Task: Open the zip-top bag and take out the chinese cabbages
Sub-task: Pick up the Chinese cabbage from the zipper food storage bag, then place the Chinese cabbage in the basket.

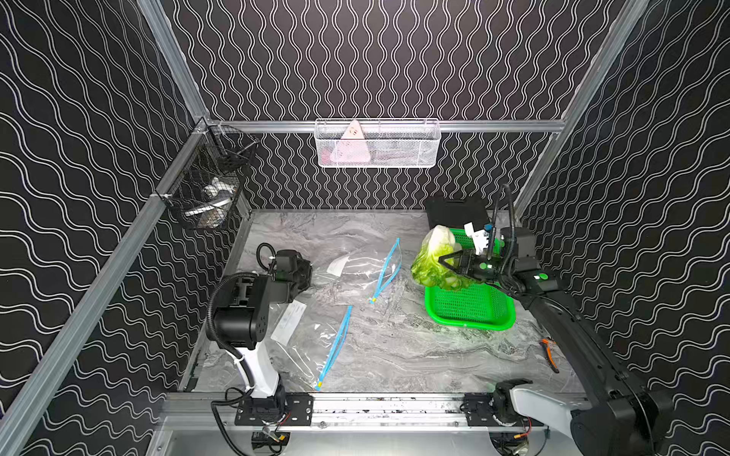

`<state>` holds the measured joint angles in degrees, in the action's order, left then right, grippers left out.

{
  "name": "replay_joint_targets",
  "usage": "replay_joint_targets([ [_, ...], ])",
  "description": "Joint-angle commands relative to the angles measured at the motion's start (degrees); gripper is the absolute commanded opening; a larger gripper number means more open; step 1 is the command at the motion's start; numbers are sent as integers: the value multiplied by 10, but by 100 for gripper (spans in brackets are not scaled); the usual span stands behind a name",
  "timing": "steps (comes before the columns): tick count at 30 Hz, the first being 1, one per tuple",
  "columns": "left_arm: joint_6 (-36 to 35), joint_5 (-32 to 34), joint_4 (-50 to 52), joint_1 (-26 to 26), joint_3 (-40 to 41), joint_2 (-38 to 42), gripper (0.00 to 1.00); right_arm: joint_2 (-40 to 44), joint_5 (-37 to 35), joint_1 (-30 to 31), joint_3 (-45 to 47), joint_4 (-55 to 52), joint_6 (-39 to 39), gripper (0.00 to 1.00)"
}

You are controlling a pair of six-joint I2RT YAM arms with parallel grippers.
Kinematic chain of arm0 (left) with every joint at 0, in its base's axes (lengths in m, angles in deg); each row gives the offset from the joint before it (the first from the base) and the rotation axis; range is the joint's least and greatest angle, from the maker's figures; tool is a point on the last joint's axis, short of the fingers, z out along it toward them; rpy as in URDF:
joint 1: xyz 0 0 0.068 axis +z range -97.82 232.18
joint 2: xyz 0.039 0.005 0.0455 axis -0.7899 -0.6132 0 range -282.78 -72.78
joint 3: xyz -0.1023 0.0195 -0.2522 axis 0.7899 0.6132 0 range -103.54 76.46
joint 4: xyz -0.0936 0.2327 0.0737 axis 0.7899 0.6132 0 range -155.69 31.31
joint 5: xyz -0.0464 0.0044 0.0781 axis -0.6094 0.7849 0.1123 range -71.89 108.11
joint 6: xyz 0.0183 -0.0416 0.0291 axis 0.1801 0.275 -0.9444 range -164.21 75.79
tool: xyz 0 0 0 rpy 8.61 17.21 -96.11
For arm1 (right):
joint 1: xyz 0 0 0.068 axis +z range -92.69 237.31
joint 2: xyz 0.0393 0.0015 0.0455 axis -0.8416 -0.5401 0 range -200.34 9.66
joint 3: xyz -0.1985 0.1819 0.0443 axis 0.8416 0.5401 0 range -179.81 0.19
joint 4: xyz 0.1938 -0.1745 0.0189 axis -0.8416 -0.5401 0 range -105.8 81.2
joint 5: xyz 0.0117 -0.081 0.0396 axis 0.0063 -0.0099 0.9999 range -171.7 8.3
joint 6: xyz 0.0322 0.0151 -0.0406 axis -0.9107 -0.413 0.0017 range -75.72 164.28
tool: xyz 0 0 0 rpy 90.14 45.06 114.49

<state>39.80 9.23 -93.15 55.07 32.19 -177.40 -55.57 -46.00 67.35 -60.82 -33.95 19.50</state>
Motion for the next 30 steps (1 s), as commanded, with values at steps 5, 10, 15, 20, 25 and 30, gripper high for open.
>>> replay_joint_targets([
  [5,-16,-4,20,4,-20,10,21,9,-220,-6,-30,-107,31,0],
  [10,-23,-18,29,10,-35,13,80,41,-227,-6,8,-116,9,0],
  [15,-46,-3,54,18,-43,44,99,76,-248,-6,62,-141,-10,0],
  [20,-105,4,127,60,-74,79,99,109,-269,-6,113,-104,-99,0],
  [25,-187,31,199,77,-104,125,99,144,-269,-6,189,-6,-257,0],
  [30,-251,54,247,71,-123,170,99,130,-256,-6,282,123,-415,0],
])
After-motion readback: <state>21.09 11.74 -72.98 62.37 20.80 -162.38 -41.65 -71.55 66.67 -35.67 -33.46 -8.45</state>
